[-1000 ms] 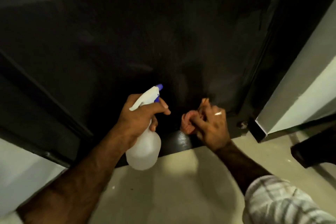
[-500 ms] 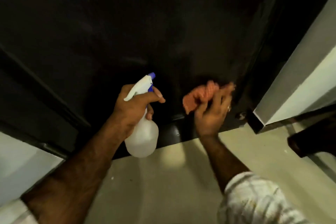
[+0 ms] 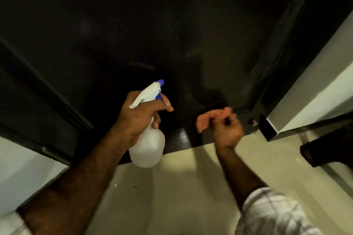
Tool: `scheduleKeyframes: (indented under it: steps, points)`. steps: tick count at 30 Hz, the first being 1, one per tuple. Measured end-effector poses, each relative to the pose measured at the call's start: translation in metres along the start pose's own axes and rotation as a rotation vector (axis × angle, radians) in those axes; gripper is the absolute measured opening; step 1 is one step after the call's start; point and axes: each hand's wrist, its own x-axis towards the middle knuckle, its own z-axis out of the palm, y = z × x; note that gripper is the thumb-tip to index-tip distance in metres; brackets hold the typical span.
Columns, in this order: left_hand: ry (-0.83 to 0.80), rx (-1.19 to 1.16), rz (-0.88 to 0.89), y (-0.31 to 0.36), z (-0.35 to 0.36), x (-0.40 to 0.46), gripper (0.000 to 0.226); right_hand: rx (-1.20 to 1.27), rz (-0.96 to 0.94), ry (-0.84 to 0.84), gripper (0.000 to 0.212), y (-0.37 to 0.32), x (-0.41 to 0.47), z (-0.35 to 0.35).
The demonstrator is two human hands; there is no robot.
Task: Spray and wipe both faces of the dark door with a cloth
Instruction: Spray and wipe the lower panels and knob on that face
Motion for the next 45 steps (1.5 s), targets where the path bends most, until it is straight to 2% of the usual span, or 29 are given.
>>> scheduleKeyframes:
  steps: [2, 3, 5, 8, 10, 13, 16, 20, 22, 25, 27, 30, 31, 32, 34, 36, 38, 42, 45]
  points:
    - [-0.026, 0.005, 0.001, -0.001, 0.012, 0.001, 0.006, 0.07, 0.176, 0.123, 0.027, 0.005, 0.047, -0.03]
    - [-0.034, 0.005, 0.0, 0.0, 0.016, 0.001, 0.012, 0.086, 0.239, 0.136, 0.031, 0.005, 0.064, -0.043]
    - [-0.05, 0.011, -0.006, 0.001, 0.022, 0.001, 0.024, 0.107, 0.238, 0.118, 0.031, 0.004, 0.08, -0.055]
    - [-0.044, 0.0, -0.026, 0.001, 0.024, 0.0, 0.022, 0.055, 0.253, 0.167, 0.018, 0.01, 0.053, -0.019]
    - [-0.026, 0.005, -0.058, 0.0, 0.025, 0.0, 0.025, 0.111, 0.264, 0.257, 0.023, 0.003, 0.004, 0.023]
    - [-0.048, 0.041, -0.05, 0.002, 0.027, 0.0, 0.01, 0.197, 0.245, 0.068, 0.019, -0.017, -0.068, 0.061]
    - [-0.051, 0.046, -0.059, 0.004, 0.033, 0.003, 0.016, 0.224, 0.318, -0.144, 0.017, -0.016, -0.078, 0.047]
    - [-0.07, 0.089, -0.164, -0.002, 0.057, 0.013, 0.023, 0.2, 0.115, 0.057, 0.017, -0.003, 0.025, -0.024]
    - [-0.066, 0.133, -0.212, -0.007, 0.069, 0.017, 0.027, 0.136, 0.049, 0.219, 0.026, -0.004, 0.085, -0.045]
    - [-0.117, 0.128, -0.196, 0.001, 0.069, 0.015, 0.026, 0.005, 0.026, 0.364, 0.044, -0.027, 0.088, -0.029]
    - [-0.148, 0.103, -0.147, 0.014, 0.064, 0.011, 0.029, -0.068, -0.108, 0.299, 0.042, -0.036, 0.036, -0.006]
    - [-0.187, 0.092, -0.09, 0.035, 0.057, 0.005, 0.034, -0.093, -0.419, -0.056, 0.021, -0.043, -0.013, 0.001]
    - [-0.2, 0.093, -0.067, 0.042, 0.055, 0.003, 0.029, -0.099, -0.402, -0.053, 0.018, -0.039, -0.002, -0.001]
    - [-0.201, 0.094, -0.042, 0.052, 0.053, 0.002, 0.025, -0.069, -0.317, 0.022, 0.021, -0.04, 0.017, -0.004]
    - [-0.18, 0.092, -0.011, 0.067, 0.047, 0.0, 0.023, 0.055, -0.018, 0.212, 0.04, -0.046, 0.06, -0.017]
    - [-0.164, 0.095, 0.003, 0.08, 0.047, -0.001, 0.012, 0.075, 0.168, 0.247, 0.039, -0.059, 0.088, -0.03]
    - [-0.144, 0.075, 0.003, 0.096, 0.047, -0.005, 0.008, 0.014, 0.07, 0.228, 0.028, -0.101, 0.093, -0.037]
    - [-0.141, 0.019, 0.052, 0.136, 0.049, -0.016, 0.009, 0.113, -0.375, 0.313, 0.032, -0.236, 0.125, -0.051]
    - [-0.118, -0.051, 0.083, 0.163, 0.048, -0.02, 0.012, 0.112, -0.737, 0.337, 0.027, -0.331, 0.148, -0.065]
